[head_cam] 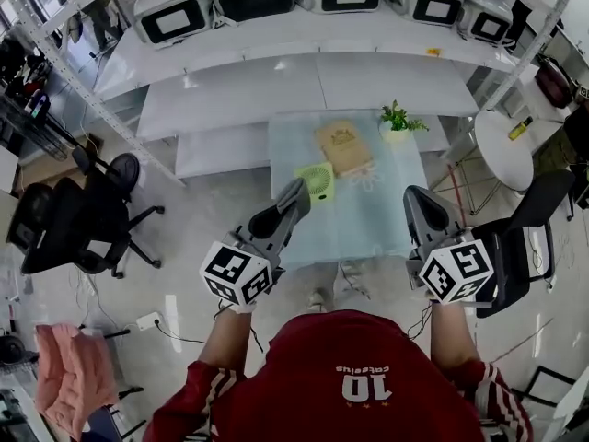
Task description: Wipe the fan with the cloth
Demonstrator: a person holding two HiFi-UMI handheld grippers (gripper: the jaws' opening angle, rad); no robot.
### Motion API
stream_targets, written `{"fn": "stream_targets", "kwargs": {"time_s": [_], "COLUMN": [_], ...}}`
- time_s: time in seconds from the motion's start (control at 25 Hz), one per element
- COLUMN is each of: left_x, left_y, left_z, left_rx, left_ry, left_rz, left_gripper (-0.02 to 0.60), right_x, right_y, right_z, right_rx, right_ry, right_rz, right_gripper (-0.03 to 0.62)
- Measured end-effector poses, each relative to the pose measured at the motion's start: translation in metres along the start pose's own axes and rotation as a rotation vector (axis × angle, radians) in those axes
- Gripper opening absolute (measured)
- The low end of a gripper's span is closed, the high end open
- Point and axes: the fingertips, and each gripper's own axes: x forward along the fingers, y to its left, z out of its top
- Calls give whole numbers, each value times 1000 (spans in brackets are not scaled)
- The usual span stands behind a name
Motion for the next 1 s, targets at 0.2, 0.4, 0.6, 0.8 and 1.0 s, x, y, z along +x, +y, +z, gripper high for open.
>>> {"fn": "stream_targets", "kwargs": {"time_s": [0.2,0.4,0.6,0.8,1.0], "left_x": [16,36,59,92,118], "left_y": [-4,-4,7,17,33], "left_z": [-12,-30,-56,-85,-111], "left_rx": [14,22,-22,-50,-82], "left_ry": [29,86,135,187,215], "left_rz": [-5,5,15,9,20], "left_gripper": [26,26,26,26,26], "right_x": [22,40,62,79,97], "right_y": [-8,-23,-37,-51,-65], "right_z": [-8,-13,-37,-63,-98], "right_rx": [14,27,34,57,123], "right_ry": [13,22,73,103,113], "right_rz": [53,85,115,129,108], "right_gripper": [5,5,5,5,5]}}
